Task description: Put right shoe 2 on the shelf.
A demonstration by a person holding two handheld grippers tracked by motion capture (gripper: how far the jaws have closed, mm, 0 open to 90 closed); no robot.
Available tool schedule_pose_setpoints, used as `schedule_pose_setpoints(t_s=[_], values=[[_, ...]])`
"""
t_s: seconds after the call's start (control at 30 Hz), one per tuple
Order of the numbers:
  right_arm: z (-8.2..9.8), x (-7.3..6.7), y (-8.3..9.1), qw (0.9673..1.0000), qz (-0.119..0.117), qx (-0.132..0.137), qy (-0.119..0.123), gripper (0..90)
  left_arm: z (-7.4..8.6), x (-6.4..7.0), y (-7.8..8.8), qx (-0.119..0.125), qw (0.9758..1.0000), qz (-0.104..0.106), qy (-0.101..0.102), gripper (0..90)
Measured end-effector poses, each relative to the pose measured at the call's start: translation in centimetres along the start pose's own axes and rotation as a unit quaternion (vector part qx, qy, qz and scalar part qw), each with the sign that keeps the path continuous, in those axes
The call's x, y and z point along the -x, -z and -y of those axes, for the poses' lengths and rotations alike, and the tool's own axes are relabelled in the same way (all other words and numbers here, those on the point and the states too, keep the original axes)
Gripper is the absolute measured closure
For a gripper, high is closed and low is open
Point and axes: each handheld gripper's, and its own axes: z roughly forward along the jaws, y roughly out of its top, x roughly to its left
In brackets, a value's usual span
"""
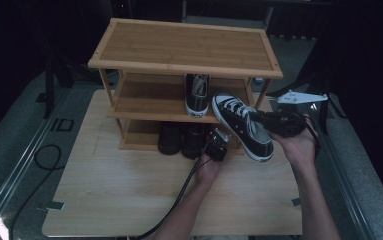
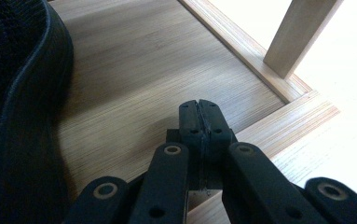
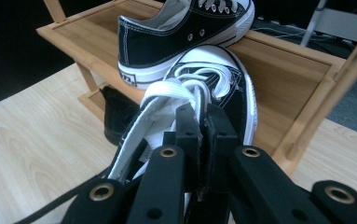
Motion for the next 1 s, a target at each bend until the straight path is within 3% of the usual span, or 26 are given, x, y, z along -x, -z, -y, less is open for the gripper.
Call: schedule_pose_setpoints(t_s=[0.17, 0.4, 0.6, 0.83, 1.0], values=[[-0.5, -0.5, -1.4, 0.9993, 0.034, 0.003, -0.013, 86.4, 0.0, 0.0, 0.0, -0.001, 1.0000, 0.001, 0.000, 89.7], [-1.0, -0.4, -2.9, 0.9976, 0.049, 0.016, -0.046, 86.4, 0.0, 0.0, 0.0, -0.001, 1.0000, 0.002, 0.000, 89.7], [-1.1, -0.7, -4.2, 0.9952, 0.077, 0.024, -0.056, 86.4, 0.0, 0.0, 0.0, -0.001, 1.0000, 0.003, 0.000, 89.7], [-1.4, -0.9, -5.1, 0.9940, 0.081, 0.029, -0.067, 86.2, 0.0, 0.0, 0.0, -0.002, 1.0000, 0.004, -0.001, 89.7], [-1.1, -0.9, -5.0, 0.9932, 0.096, 0.028, -0.060, 84.0, 0.0, 0.0, 0.0, 0.000, 1.0000, 0.000, 0.000, 89.7]])
